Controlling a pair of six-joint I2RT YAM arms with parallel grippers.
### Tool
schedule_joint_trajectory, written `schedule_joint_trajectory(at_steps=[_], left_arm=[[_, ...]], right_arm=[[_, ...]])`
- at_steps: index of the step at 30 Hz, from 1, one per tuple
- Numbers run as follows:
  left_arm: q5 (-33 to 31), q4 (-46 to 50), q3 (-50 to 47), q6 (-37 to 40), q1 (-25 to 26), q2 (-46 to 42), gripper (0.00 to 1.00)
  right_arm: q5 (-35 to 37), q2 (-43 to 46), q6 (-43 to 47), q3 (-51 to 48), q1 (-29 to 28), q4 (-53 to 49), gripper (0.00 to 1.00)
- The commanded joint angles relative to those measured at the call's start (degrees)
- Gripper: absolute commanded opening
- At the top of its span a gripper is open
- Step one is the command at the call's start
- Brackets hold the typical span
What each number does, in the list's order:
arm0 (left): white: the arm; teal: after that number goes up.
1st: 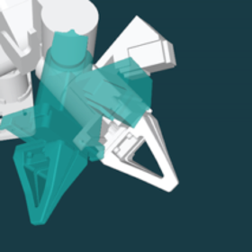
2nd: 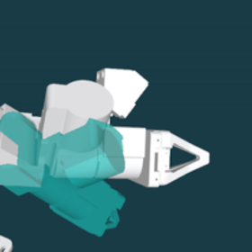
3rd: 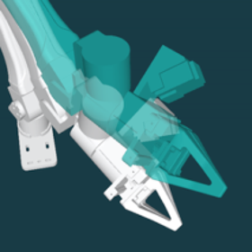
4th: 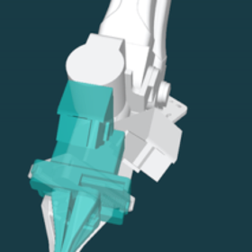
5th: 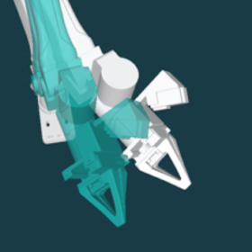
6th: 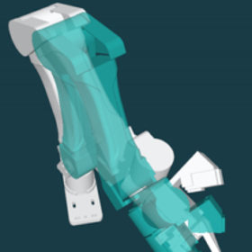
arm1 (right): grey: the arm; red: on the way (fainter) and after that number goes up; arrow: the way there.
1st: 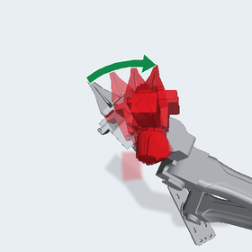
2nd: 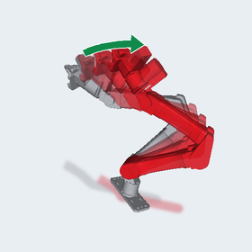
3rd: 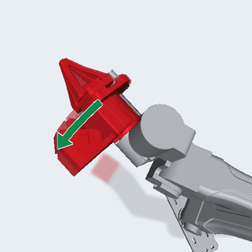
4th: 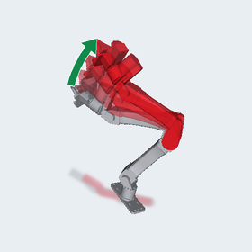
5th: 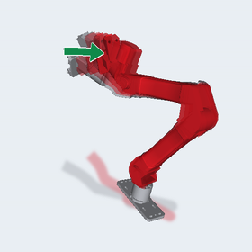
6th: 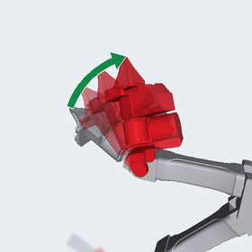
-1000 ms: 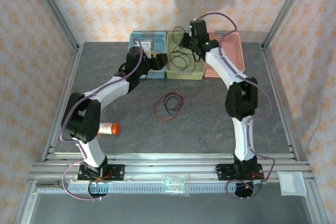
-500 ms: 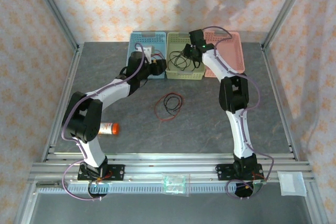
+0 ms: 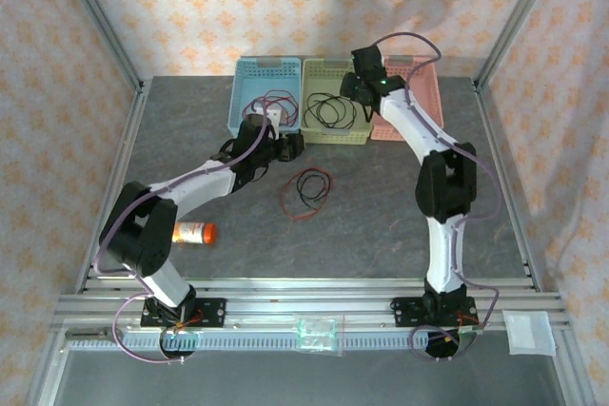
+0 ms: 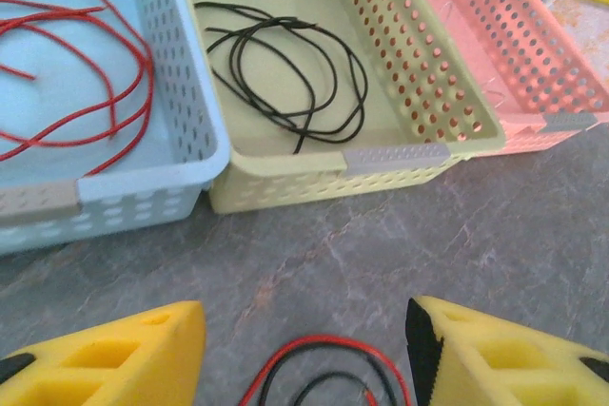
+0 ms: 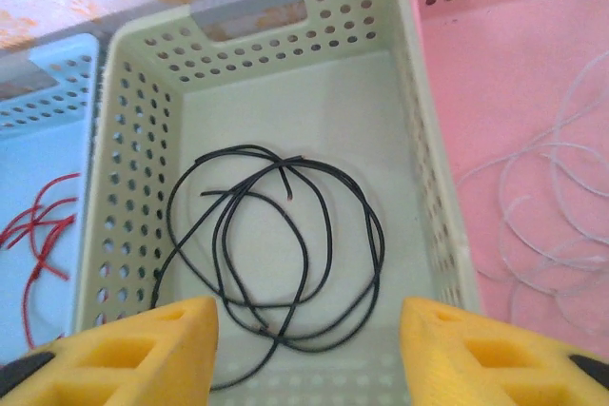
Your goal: Untangle the cables
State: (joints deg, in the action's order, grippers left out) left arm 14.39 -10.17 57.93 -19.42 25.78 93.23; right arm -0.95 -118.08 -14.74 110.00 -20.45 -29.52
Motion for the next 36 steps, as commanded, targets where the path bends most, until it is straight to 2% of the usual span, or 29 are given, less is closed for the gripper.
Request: schedule_joint_trajectory(at_steps=[1,9,12,16,20,24,29,36], left_arm=[[-2.6,3.9,-2.9,0.7,1.1,-4.0,0.59],[-5.1,12.0,-9.4,-3.3,3.2,-11.7,0.56],[-5.7,14.3,-10.9,-4.4,4.3,-12.6,0.54],[-3.1,15.0,-12.9,-5.7,5.5,-12.8,0.52],[-2.0,16.7,-12.8,-5.1,5.9,-12.1,0.49],[-2.1,19.3,-11.5,-3.5,6.0,-10.2,0.46],[-2.5,24.1,-7.7,-0.7,6.0,-5.7,0.44],[-3.1,25.6,-4.7,0.6,5.9,-2.1,0.49]], right_arm=[[3.4,8.2,2.1,-7.6,-3.1,4.4,0.52],[3.4,22.6,-1.4,-29.1,-9.5,11.7,0.47],[5.9,27.9,-2.8,-36.6,-12.3,15.1,0.41],[4.8,36.1,-5.1,-47.3,-16.0,22.3,0.36],[2.8,42.9,-8.1,-55.9,-19.4,27.9,0.36],[0.6,47.4,-11.2,-61.7,-21.1,30.9,0.37],[3.6,51.2,-12.8,-64.9,-22.1,31.3,0.35],[5.8,52.4,-11.5,-63.7,-22.1,30.2,0.34]])
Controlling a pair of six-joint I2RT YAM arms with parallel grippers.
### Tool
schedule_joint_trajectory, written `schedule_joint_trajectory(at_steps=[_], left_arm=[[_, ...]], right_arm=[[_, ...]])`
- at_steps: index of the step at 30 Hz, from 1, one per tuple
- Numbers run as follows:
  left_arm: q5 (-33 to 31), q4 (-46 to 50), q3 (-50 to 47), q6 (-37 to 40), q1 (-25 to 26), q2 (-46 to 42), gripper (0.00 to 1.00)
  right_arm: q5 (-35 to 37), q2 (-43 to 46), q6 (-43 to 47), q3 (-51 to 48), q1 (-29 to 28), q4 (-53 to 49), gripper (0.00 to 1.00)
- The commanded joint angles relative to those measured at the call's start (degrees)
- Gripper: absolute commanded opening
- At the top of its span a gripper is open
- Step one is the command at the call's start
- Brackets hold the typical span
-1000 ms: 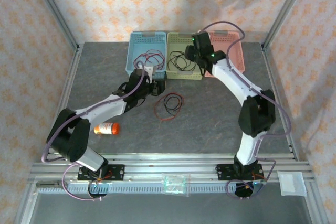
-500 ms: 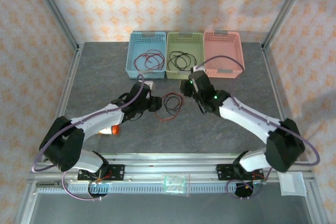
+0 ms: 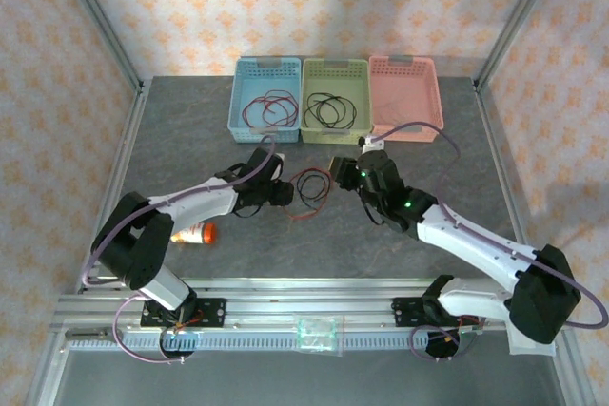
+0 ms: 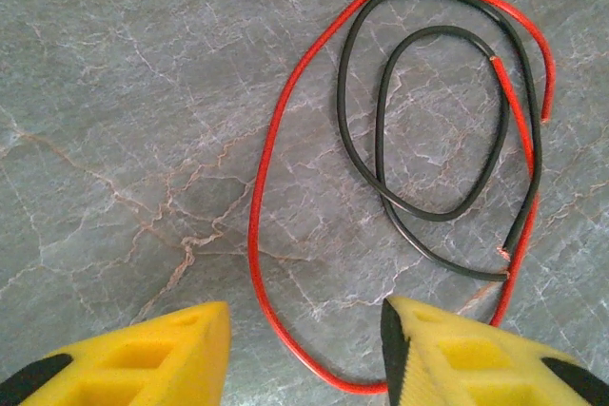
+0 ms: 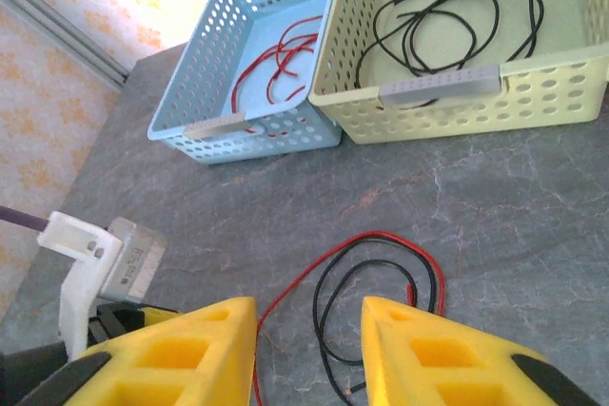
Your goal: Untangle the cables
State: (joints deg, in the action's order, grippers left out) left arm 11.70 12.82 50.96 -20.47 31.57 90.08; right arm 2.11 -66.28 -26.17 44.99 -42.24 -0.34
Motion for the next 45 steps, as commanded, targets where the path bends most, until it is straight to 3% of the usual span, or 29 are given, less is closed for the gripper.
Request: schedule_joint_trajectory(at_steps=[1,28,40,45], left_arm=[[-0.5,2.9,2.8,1.9,0.1,1.9,0.49],[-2.9,7.9,8.8,4.4,0.4,11.9,0.45],[-3.7,6.6,8.6,4.3,0.5,13.1,0.30],[-3.8,5.4,8.6,3.8,0.5,12.5,0.10]], right_arm=[[2.8,0.5,0.0,1.2,-0.3,0.9,0.34],[1.5,0.3,1.2,2.3,-0.3,0.3,0.34],[1.1,0.3,0.9,1.9,-0.3,0.3,0.34],[1.5,0.0,0.7,0.9,-0.3,0.3,0.35]])
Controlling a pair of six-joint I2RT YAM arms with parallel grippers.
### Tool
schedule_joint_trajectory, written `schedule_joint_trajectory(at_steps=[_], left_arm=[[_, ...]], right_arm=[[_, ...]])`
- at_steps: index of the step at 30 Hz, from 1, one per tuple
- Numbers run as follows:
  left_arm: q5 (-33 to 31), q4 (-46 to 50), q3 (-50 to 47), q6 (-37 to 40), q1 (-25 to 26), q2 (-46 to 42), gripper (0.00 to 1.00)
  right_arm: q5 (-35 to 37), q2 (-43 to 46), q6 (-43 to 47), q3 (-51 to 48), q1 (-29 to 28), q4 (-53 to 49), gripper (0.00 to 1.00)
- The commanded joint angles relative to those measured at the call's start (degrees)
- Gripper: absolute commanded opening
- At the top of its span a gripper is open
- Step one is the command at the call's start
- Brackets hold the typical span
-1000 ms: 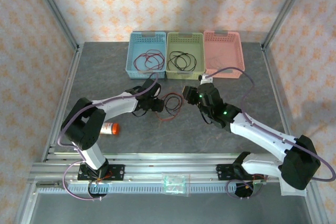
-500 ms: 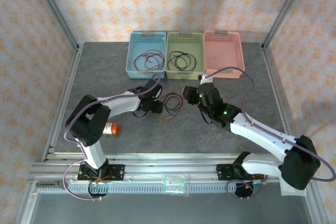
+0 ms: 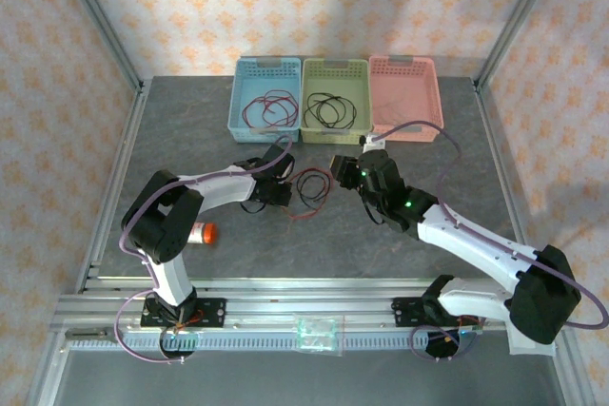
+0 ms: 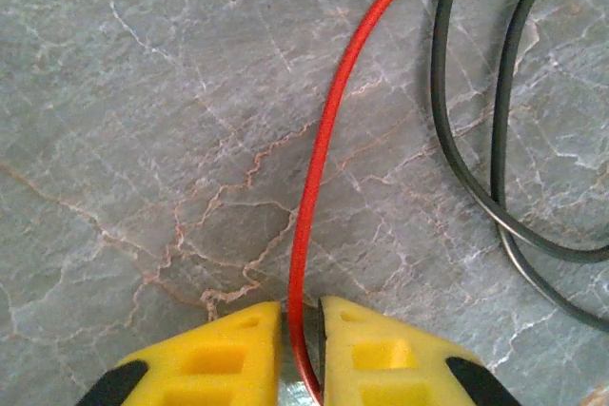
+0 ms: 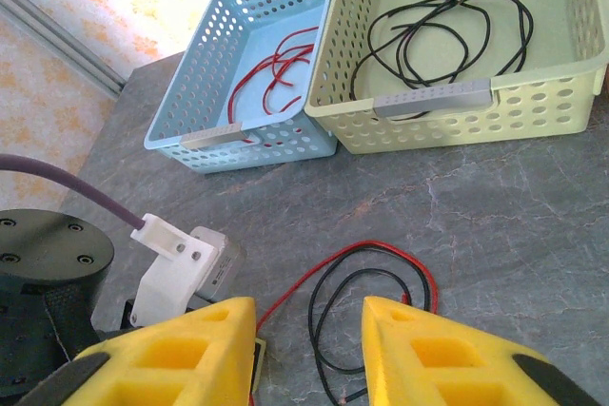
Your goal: Untangle the cables
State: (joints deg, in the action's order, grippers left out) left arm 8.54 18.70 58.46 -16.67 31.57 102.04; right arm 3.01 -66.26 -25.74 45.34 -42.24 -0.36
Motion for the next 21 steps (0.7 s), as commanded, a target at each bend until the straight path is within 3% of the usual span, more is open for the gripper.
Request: schedule_joint_trajectory(at_steps=[1,4,12,21], left_arm=[[-0.6,-0.8,1.0,-0.1,0.5,0.1,0.08],[-0.5,-1.9,0.5,-0.2,0.5,-1.8,0.00],[-1.1,-5.5,-3.2,-0.2,0.6,-11.5,0.00],[1.6,-10.8,-7.6,-0.5,0.6,-21.3,0.00]], right_arm=[[0.6,-0.1,0.2,0.3,-0.3,0.4,0.36],[0.0,-0.8,0.3,-0.3,-0.3,0.9,0.38],[-6.1,-8.2,0.9,-0.8,-0.3,3.0,0.59],[-3.2,-18.0,-3.1,1.9,-0.3,2.1,0.84]])
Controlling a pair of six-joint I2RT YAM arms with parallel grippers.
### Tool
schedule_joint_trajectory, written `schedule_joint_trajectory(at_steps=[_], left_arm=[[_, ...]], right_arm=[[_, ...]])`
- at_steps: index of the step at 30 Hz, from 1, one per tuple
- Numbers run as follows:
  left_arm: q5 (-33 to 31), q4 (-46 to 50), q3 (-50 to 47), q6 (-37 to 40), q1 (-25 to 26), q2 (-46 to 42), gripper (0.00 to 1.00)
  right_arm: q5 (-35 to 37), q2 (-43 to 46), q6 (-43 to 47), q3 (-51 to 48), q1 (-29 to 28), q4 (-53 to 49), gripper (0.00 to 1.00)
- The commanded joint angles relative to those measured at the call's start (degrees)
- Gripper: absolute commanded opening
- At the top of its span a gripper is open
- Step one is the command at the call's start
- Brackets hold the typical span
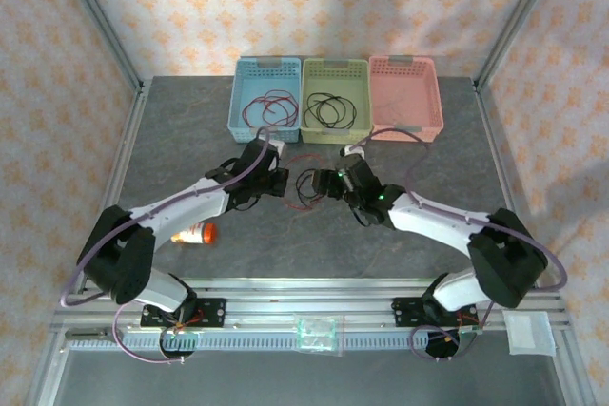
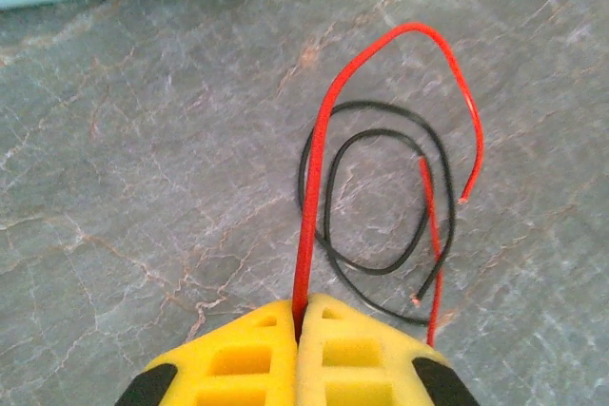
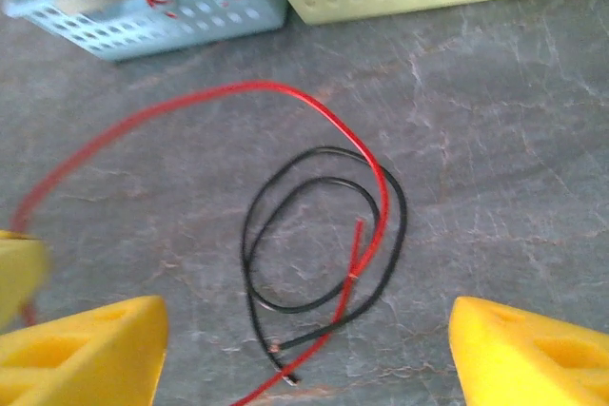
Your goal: Untangle the cables
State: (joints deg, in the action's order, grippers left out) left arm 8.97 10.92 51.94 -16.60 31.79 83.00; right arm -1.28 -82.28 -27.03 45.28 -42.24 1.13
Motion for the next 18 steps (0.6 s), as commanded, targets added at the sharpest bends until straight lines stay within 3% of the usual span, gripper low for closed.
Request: schedule_joint_trajectory(at_steps=[1,12,18], left_arm=[[1.6,-3.2,-0.9,-0.5,0.4,-2.8,0.00],[9.2,-3.1,1.8,-0.4,0.4,-8.5,0.00],[9.1,-1.0,4.7,0.1,0.5,-12.2,0.00]], right_arm=[[0.7,-2.8,-2.3,2.1,-0.3,1.2,0.85],[0.2,-13.0,-7.2,7.1,-0.3,4.7,0.91],[-0.4,-17.2,-8.0,10.0,-0.3,4.2,0.91]])
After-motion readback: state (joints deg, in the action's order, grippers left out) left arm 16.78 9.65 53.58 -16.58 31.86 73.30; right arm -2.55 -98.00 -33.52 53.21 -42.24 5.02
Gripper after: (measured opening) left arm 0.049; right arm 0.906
